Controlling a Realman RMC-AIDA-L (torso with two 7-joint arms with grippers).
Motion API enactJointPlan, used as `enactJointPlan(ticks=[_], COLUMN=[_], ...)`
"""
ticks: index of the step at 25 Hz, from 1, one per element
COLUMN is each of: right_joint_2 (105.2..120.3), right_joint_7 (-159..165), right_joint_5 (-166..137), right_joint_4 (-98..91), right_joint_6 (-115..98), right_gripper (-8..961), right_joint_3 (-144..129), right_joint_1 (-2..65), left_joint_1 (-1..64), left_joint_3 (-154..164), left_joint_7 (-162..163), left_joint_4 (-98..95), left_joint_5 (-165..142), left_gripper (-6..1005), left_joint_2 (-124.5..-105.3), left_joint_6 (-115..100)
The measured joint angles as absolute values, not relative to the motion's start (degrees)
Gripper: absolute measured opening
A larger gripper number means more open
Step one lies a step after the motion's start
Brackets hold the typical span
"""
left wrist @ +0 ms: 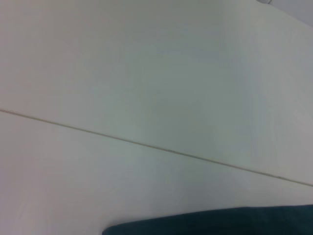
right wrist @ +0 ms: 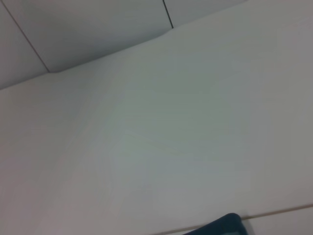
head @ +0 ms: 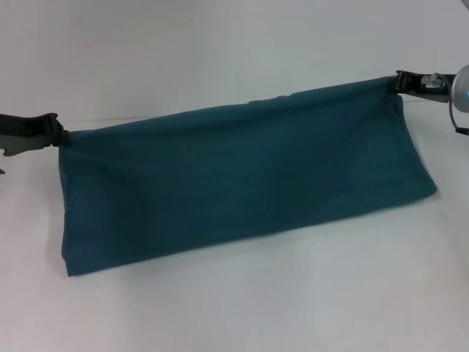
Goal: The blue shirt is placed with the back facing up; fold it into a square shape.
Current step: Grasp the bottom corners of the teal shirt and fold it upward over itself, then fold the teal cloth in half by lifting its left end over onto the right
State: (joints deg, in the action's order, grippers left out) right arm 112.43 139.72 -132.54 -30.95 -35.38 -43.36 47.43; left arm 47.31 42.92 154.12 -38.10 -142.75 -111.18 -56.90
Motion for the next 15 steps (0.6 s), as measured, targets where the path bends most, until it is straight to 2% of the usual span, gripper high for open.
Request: enactJointPlan(ticks=[5,9,13,15], right_joint_2=[112.02,110.85,109.44,108.98], right_joint_7=[139.7,140.7,144.6,145.7], right_joint_5=[-134.0,-136.8,-140.8,-141.8], right_joint_4=[-29.6,-28.8,-27.8,-27.9], right_joint_6=[-34.3,-34.1,-34.0,-34.6], right_gripper=[170,174,178,259], right_joint_3=[-43.7,-43.7,-43.7,-43.6], right_joint_1=[48.4,49.7,51.3,51.7], left_joint_1=[47.3,46.6,46.1,46.0], left_joint_3=[42.7,42.3,42.3,42.3], left_joint_7=[154.1,155.8,157.2,157.4], left_joint_4=[-38.1,-38.4,-38.6,-38.7], left_joint_5=[-142.7,-142.7,-142.7,-142.7], left_gripper=[46,55,207,264], left_joint_2=[-111.28,-111.66,-112.23,-112.53], left_joint_6=[-56.9,-55.5,-54.1,-53.7])
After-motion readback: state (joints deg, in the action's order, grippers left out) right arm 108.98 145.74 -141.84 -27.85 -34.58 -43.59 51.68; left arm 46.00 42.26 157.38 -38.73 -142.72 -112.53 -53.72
